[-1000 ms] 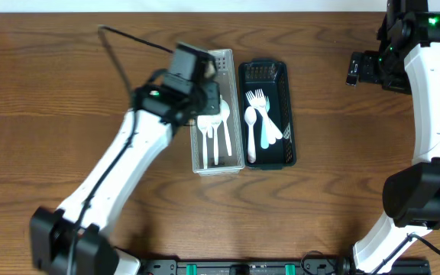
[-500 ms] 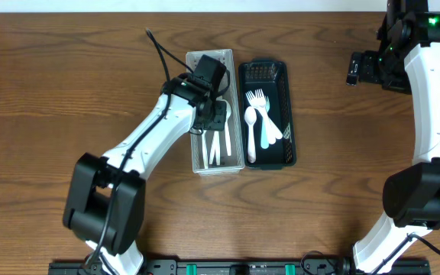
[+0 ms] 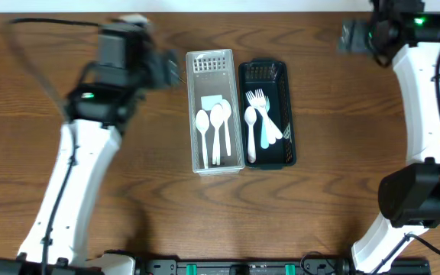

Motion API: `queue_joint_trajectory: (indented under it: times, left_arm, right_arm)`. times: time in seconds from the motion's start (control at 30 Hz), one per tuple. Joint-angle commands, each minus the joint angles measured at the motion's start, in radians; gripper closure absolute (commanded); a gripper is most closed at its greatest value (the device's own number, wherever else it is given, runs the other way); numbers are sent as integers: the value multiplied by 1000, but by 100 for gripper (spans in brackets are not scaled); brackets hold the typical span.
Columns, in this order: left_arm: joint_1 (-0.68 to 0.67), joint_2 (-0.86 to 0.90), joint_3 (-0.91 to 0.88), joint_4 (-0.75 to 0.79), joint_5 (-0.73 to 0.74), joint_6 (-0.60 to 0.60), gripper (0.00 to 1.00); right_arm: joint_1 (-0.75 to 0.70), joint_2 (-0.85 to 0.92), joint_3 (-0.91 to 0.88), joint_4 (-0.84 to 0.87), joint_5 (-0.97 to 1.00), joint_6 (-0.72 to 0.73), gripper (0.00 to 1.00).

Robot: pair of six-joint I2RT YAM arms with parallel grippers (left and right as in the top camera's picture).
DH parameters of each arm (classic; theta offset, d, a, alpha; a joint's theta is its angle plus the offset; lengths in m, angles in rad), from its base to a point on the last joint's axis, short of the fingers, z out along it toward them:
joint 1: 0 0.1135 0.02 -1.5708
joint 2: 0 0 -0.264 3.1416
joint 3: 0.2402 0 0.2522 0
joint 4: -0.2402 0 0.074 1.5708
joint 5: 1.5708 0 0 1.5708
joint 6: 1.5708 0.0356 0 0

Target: Pack container

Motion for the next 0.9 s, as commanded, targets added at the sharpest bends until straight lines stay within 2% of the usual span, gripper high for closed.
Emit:
queue_joint_trajectory:
  times: [0.0, 0.1, 0.17, 0.33, 0.5, 0.6, 0.73, 0.87]
  left_arm:
    - [82, 18, 14, 100, -34, 12, 2]
    - [138, 38, 14, 193, -34, 13, 2]
    - [167, 37, 13, 235, -33, 32, 2]
    - [182, -43, -24, 245, -32, 39, 2]
    - [146, -211, -184, 360, -31, 61, 2]
    - [139, -344, -317, 462, -31, 62, 2]
    - [139, -552, -504, 594, -34, 62, 2]
    - [138, -766, -660, 655, -34, 104, 2]
  right_arm:
    - [32, 6, 4, 127, -3, -50, 1]
    - [40, 6, 4, 286, -1, -61, 1]
    - [33, -2, 4, 315, 5, -108, 1]
    - [-16, -58, 1, 163, -48, -178, 1]
    - [-91, -166, -49, 91, -157, -189, 1]
    - [-110, -294, -181, 134, -158, -216, 1]
    - [-110, -533, -449, 244, -157, -225, 1]
    - [-87, -792, -716, 333, -157, -225, 1]
